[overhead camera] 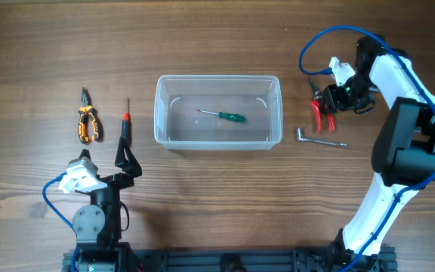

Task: Pack container
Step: 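Lower the right gripper and grasp the red snips by the handles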

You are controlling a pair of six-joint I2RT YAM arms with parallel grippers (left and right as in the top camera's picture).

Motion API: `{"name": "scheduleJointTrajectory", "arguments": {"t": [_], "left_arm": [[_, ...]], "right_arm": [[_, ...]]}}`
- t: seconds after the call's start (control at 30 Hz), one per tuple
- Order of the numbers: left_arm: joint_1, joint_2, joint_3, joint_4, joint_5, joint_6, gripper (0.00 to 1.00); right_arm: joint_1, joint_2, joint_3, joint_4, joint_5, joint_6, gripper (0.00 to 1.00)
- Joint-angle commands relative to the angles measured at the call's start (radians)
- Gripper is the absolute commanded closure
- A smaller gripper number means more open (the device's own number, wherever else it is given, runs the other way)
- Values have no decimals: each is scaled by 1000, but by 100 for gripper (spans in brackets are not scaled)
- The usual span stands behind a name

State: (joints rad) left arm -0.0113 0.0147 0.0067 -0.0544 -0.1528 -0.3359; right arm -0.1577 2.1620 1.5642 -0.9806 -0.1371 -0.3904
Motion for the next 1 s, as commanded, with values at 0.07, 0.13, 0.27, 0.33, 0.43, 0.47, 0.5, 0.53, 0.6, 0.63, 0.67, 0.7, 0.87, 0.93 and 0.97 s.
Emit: {"name": "scheduleJointTrajectory", "arguments": {"t": [0.07, 0.13, 0.27, 0.33, 0.43, 0.47, 0.5, 0.53, 0.6, 0.63, 0.67, 0.7, 0.87, 0.93, 0.97], "left_arm": [[-5, -5, -1, -2, -8, -13, 0], [-5, -5, -1, -2, -8, -13, 0], [-5, -5, -1, -2, -8, -13, 0], [-5, -5, -1, -2, -8, -13, 0], [-5, -5, -1, -2, -8, -13, 0], [-5, -5, -1, -2, -8, -13, 0], [-5, -5, -1, -2, -8, -13, 0], [-5, -5, -1, -2, -8, -13, 0], [-5, -5, -1, -2, -8, -13, 0], [-5, -5, -1, -2, -8, -13, 0], [-5, -5, -1, -2, -8, -13, 0], [-5, -5, -1, -2, -8, -13, 0], [-5, -5, -1, -3, -8, -13, 0], [-5, -5, -1, -2, -8, -13, 0], [-5, -5, -1, -2, -8, -13, 0]], "right_arm": [[52, 27, -8, 5, 66, 26, 44], [56, 27, -8, 4, 79, 32, 44], [56, 27, -8, 0, 79, 45, 49], [56, 27, -8, -3, 79, 54, 54], [56, 27, -8, -6, 79, 53, 61], [56, 27, -8, -7, 79, 54, 64], [56, 27, -8, -7, 79, 53, 66], [56, 27, -8, -7, 79, 53, 69], [56, 27, -8, -7, 78, 53, 78], [56, 27, -8, -6, 78, 53, 82], [56, 27, -8, -5, 78, 53, 83], [56, 27, -8, -3, 78, 53, 84], [56, 27, -8, 8, 78, 53, 87], [56, 27, 6, 8, 77, 55, 94], [56, 26, 15, 8, 78, 58, 94]]}}
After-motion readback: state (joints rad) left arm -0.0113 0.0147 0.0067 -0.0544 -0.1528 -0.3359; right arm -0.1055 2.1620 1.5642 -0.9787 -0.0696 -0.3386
